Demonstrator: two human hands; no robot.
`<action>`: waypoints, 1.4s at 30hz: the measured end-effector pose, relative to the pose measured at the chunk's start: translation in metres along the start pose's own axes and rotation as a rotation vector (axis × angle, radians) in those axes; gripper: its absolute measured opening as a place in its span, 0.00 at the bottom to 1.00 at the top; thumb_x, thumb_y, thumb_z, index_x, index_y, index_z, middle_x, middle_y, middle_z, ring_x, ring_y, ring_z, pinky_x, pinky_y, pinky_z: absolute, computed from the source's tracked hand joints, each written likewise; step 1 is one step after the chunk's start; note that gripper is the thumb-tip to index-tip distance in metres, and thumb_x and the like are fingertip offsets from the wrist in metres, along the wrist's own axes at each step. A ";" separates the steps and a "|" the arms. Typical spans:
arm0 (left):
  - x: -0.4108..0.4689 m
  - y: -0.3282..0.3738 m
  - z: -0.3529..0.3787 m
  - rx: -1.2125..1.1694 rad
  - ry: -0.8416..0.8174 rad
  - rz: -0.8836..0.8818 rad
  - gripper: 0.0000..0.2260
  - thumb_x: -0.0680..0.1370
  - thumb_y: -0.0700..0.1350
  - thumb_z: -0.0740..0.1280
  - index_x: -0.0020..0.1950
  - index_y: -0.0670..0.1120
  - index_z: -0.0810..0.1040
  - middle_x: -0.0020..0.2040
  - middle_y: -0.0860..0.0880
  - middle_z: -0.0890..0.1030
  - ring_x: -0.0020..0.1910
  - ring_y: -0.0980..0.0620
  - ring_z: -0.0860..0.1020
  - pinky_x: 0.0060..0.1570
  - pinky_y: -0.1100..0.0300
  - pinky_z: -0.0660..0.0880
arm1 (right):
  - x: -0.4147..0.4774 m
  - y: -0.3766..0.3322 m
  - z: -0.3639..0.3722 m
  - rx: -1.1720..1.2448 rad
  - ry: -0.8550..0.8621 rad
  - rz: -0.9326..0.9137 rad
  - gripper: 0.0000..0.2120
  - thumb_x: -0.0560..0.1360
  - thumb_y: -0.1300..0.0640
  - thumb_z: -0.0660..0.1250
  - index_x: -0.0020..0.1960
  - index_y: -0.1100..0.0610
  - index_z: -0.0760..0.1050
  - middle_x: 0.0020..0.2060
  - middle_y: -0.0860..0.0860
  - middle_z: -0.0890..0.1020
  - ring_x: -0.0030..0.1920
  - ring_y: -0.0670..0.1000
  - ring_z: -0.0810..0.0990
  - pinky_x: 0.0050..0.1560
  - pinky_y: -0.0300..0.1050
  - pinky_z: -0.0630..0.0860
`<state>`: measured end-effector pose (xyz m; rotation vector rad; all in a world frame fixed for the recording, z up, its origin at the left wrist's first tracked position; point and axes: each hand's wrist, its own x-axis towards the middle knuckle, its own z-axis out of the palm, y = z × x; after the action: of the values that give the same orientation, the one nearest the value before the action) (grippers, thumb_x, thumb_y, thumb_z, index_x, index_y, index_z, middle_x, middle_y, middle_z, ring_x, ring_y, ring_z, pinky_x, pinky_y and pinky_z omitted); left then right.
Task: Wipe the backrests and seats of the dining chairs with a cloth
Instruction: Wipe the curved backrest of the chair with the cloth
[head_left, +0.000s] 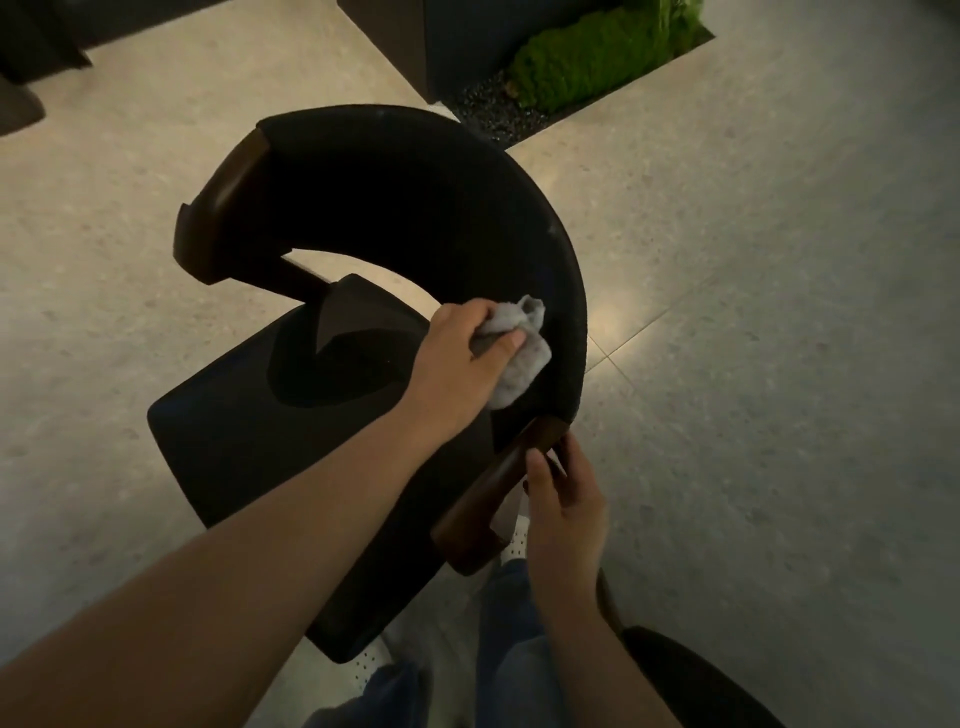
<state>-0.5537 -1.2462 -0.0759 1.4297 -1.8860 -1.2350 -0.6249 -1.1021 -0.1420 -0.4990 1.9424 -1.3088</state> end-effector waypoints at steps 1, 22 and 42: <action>0.002 0.000 0.001 0.018 -0.003 0.001 0.09 0.80 0.47 0.65 0.58 0.45 0.75 0.55 0.48 0.74 0.50 0.57 0.74 0.48 0.74 0.69 | -0.003 0.004 0.008 -0.032 0.054 0.019 0.23 0.77 0.44 0.62 0.72 0.42 0.67 0.59 0.41 0.79 0.58 0.42 0.79 0.44 0.30 0.78; 0.008 -0.013 0.031 0.091 -0.084 0.347 0.13 0.77 0.53 0.70 0.56 0.47 0.75 0.52 0.49 0.73 0.51 0.54 0.73 0.53 0.61 0.74 | -0.006 0.026 0.058 -0.199 0.434 -0.148 0.29 0.78 0.38 0.45 0.74 0.49 0.65 0.64 0.48 0.76 0.62 0.47 0.75 0.61 0.53 0.75; 0.015 -0.037 0.044 -0.093 0.078 0.350 0.12 0.80 0.53 0.64 0.53 0.45 0.74 0.47 0.48 0.75 0.44 0.58 0.74 0.44 0.70 0.71 | -0.006 0.028 0.062 -0.218 0.485 -0.209 0.32 0.79 0.34 0.43 0.74 0.49 0.67 0.61 0.44 0.79 0.59 0.44 0.77 0.57 0.52 0.77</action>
<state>-0.5751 -1.2451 -0.1317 1.0286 -1.8980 -1.0655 -0.5728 -1.1257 -0.1790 -0.5376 2.5087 -1.4545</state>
